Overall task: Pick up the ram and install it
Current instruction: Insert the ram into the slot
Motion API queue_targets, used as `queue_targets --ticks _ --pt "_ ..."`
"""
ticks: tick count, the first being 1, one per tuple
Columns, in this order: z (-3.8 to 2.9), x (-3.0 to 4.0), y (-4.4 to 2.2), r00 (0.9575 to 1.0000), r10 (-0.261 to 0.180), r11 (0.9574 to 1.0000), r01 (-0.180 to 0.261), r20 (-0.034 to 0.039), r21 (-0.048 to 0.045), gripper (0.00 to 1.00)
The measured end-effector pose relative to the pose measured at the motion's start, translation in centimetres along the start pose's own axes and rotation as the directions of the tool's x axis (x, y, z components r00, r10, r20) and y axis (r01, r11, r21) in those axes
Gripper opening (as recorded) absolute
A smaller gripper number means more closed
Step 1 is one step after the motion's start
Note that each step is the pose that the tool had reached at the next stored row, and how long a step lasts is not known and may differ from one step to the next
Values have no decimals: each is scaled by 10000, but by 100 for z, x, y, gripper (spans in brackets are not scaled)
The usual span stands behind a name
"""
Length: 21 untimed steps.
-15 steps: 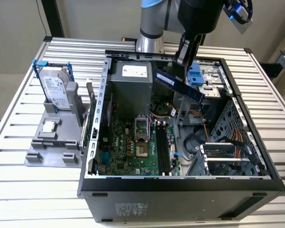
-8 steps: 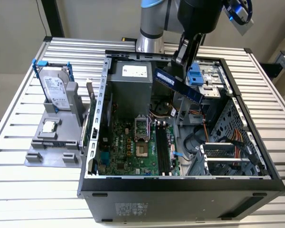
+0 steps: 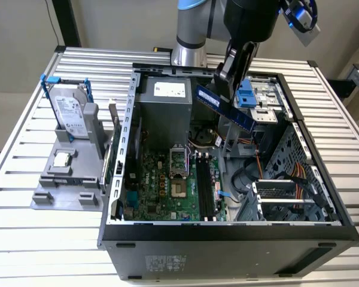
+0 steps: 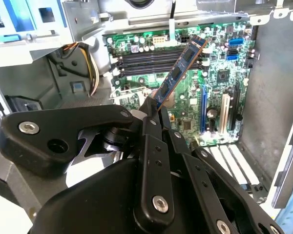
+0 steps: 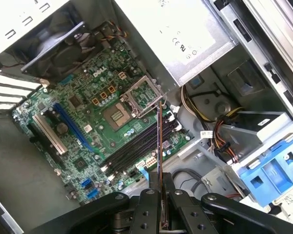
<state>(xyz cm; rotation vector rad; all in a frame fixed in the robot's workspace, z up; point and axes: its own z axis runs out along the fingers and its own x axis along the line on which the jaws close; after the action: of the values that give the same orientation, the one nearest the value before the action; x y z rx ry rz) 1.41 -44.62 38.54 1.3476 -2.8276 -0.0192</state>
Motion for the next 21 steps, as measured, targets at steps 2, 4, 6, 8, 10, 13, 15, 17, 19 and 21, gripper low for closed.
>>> queue_targets --ticks 2,4,6,8,10,13,15,17,19,21 --pt "0 0 0 9999 128 9999 -128 2 -1 0" --pt "0 0 0 9997 259 9997 -259 4 -1 0" --pt "0 0 0 9992 389 9992 -389 6 -2 0" --pt "0 0 0 9987 517 9987 -517 8 -2 0" --pt "0 1 1 9979 647 9979 -647 9 -2 0" --pt "0 0 0 9966 826 9966 -826 11 -2 0" --pt "0 0 0 9955 950 9955 -950 12 -2 0" --pt "0 0 0 9942 1078 9942 -1078 15 -3 0" --pt "0 0 0 9928 1197 9928 -1197 16 -3 0" --pt "0 0 0 9912 1323 9912 -1323 17 -3 0"
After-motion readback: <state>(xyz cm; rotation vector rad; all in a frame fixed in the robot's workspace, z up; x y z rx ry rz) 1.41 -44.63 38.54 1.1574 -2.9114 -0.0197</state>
